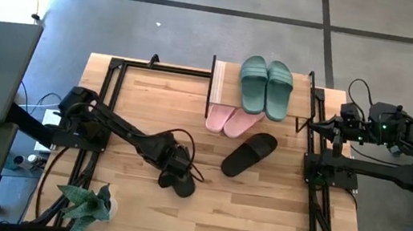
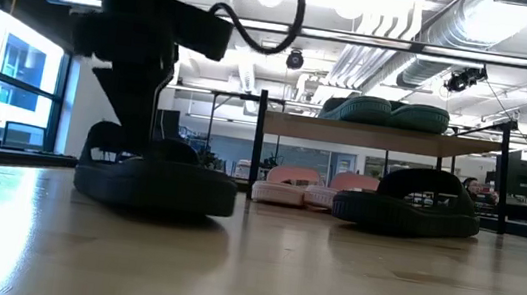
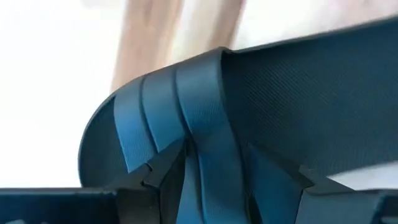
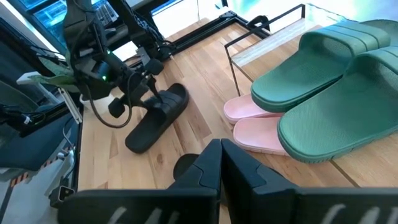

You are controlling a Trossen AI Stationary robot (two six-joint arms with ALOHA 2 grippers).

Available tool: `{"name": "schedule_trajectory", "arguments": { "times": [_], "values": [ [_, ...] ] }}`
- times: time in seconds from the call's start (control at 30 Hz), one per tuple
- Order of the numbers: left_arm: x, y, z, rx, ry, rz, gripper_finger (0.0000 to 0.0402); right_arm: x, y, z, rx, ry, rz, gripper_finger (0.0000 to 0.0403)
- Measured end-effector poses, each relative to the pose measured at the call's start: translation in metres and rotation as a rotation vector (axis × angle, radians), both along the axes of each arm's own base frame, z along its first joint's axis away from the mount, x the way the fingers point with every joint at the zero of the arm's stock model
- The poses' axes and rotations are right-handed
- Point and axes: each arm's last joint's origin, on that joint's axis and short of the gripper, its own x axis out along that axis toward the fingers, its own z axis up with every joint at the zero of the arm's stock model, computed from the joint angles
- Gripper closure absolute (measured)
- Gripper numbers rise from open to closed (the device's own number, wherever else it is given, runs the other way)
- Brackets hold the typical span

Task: Pick and place slides into the shelf
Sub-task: Move the black slide to the top right of the table

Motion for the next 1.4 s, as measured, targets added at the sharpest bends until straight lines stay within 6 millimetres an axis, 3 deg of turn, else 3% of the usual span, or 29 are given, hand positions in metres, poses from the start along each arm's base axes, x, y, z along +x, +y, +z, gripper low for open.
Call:
{"name": "schedule_trajectory", "arguments": {
  "times": [0.4, 0.7, 1.13, 1.4],
  "values": [
    [-0.008, 0.008, 0.015, 0.249, 0.093, 0.028, 0.0245, 0.000, 0.000, 0.000, 0.000, 0.000, 0.000, 0.0401],
    [-0.007, 0.008, 0.015, 0.275, 0.080, 0.015, 0.0245, 0.000, 0.000, 0.000, 0.000, 0.000, 0.000, 0.0401],
    [0.000, 0.007, -0.014, 0.309, 0.225, -0.114, 0.0245, 0.000, 0.000, 0.000, 0.000, 0.000, 0.001, 0.0401],
    [0.000, 0.009, -0.013, 0.390, 0.213, -0.086, 0.0245, 0.000, 0.000, 0.000, 0.000, 0.000, 0.000, 0.0401]
  ]
}}
